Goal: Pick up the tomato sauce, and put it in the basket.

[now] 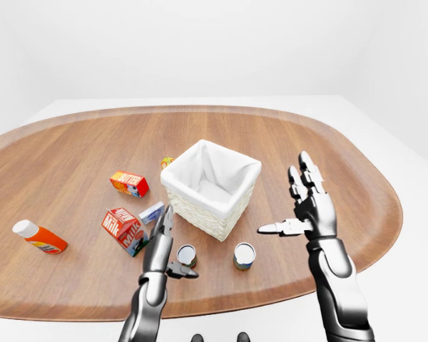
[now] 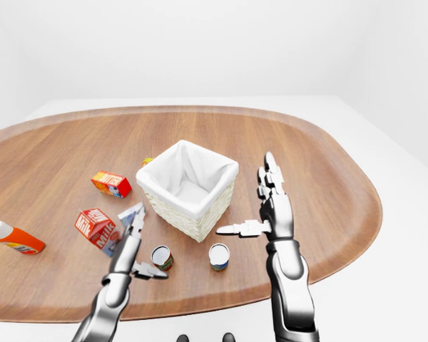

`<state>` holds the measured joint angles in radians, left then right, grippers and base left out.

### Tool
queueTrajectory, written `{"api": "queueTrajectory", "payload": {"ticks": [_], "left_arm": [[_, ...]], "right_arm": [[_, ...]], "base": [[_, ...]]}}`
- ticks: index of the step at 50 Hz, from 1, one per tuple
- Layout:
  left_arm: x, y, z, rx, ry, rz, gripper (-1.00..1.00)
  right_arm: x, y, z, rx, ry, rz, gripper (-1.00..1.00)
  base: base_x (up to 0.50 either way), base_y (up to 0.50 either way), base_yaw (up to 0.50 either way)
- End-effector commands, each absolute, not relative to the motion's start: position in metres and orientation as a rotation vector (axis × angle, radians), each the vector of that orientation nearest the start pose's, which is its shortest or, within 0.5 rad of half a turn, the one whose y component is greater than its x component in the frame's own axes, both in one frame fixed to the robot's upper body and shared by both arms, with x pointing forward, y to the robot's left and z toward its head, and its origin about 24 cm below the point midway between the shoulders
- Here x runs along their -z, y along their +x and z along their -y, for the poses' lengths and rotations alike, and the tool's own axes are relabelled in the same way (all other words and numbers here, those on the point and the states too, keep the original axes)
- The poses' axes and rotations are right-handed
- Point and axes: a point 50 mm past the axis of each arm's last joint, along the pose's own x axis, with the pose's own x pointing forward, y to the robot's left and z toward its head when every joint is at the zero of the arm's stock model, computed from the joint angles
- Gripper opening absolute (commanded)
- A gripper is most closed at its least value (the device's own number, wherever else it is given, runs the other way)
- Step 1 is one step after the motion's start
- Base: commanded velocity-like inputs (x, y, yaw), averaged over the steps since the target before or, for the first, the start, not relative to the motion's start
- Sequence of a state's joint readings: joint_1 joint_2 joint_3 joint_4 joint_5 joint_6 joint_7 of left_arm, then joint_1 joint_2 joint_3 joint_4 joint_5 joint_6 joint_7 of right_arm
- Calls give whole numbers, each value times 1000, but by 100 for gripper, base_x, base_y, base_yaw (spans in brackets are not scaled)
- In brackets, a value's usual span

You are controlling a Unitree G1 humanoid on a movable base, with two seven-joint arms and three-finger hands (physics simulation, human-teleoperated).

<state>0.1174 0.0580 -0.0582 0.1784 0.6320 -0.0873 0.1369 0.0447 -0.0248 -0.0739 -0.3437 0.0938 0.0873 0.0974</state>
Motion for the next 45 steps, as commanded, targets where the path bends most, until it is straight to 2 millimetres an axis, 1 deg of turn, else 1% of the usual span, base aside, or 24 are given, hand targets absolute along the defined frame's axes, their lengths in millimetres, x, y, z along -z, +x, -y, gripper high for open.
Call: {"api": "queueTrajectory", "payload": {"ticks": [1,24,37,45], "left_arm": [[24,223,-157,8,698,-179,100],[32,227,-160,-4,709,-207,100],[37,228,-157,1,720,-223,100],[36,230,-158,-2,718,-220,100]], "right_arm": [[-102,239,166,-35,45,212,100],[-102,238,166,-36,43,214,100],[-104,239,167,-33,43,222,100],[-101,240,167,-33,44,211,100]], "base": [[0,0,0],[0,0,0],[0,0,0],[0,0,0]]}}
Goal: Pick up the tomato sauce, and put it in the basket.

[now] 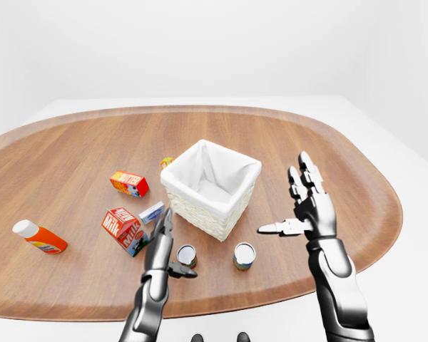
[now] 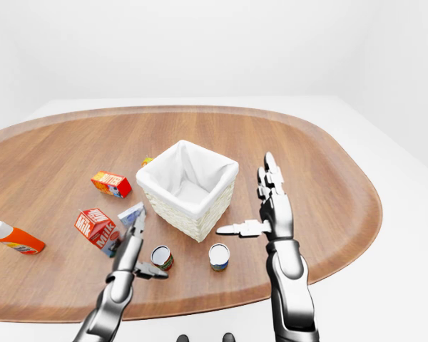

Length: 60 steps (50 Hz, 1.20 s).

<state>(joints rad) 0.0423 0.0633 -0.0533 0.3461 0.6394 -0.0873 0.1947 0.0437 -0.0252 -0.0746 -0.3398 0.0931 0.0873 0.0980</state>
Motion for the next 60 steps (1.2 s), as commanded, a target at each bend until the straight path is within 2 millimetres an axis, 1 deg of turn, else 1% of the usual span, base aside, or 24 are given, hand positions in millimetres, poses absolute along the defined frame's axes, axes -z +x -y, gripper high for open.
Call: {"api": "queueTrajectory", "payload": {"ticks": [1,60], "left_arm": [[37,230,-158,-2,720,-224,100],[53,235,-156,3,761,-277,100]], "right_arm": [[-101,240,167,-33,44,211,100],[-99,240,166,-35,43,202,100]], "base": [[0,0,0],[0,0,0]]}}
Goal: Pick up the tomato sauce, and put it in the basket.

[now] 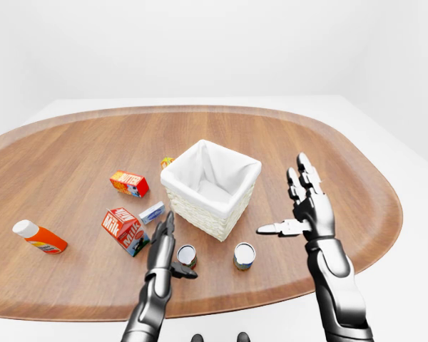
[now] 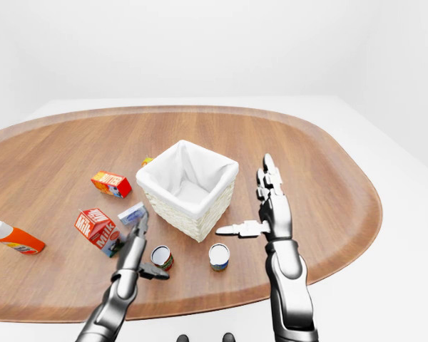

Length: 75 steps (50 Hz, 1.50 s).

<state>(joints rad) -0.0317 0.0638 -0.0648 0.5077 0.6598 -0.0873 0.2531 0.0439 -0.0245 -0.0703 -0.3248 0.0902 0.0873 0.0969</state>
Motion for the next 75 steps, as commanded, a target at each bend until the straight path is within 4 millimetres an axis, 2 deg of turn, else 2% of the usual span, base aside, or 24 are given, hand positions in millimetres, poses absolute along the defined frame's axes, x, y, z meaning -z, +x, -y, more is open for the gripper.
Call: {"api": "queueTrajectory", "payload": {"ticks": [1,43,75], "left_arm": [[53,235,-156,3,763,-278,100],[56,236,-151,13,781,-276,100],[70,236,-148,21,831,-324,100]], "right_arm": [[-99,240,166,-35,42,199,100],[-97,240,165,-37,41,193,100],[-101,239,166,-35,41,208,100]], "base": [[0,0,0],[0,0,0],[0,0,0]]}}
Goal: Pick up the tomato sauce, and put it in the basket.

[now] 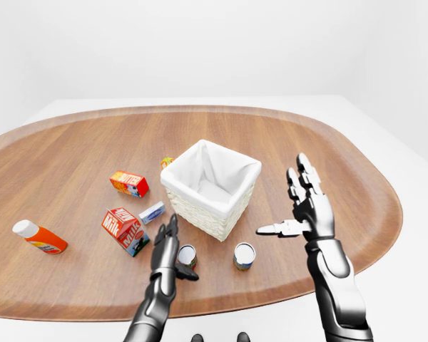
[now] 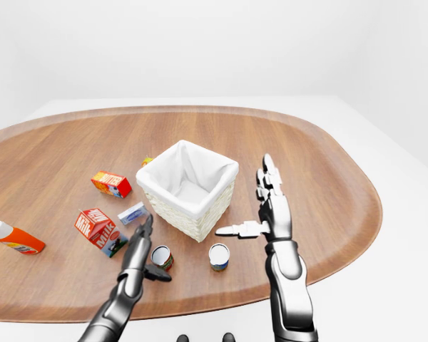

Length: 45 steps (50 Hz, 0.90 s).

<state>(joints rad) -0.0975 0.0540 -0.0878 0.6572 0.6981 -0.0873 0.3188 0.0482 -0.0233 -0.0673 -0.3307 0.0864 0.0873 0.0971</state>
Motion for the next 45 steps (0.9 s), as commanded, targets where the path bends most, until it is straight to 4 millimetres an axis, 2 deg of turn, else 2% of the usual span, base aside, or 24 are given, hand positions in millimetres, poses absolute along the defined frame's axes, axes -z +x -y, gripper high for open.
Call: {"api": "queueTrajectory", "payload": {"ticks": [1,45], "left_arm": [[71,236,-148,21,832,-325,100],[77,236,-149,16,860,-351,100]], "right_arm": [[-100,239,166,-35,41,207,100],[-98,239,165,-38,41,197,100]], "base": [[0,0,0],[0,0,0]]}}
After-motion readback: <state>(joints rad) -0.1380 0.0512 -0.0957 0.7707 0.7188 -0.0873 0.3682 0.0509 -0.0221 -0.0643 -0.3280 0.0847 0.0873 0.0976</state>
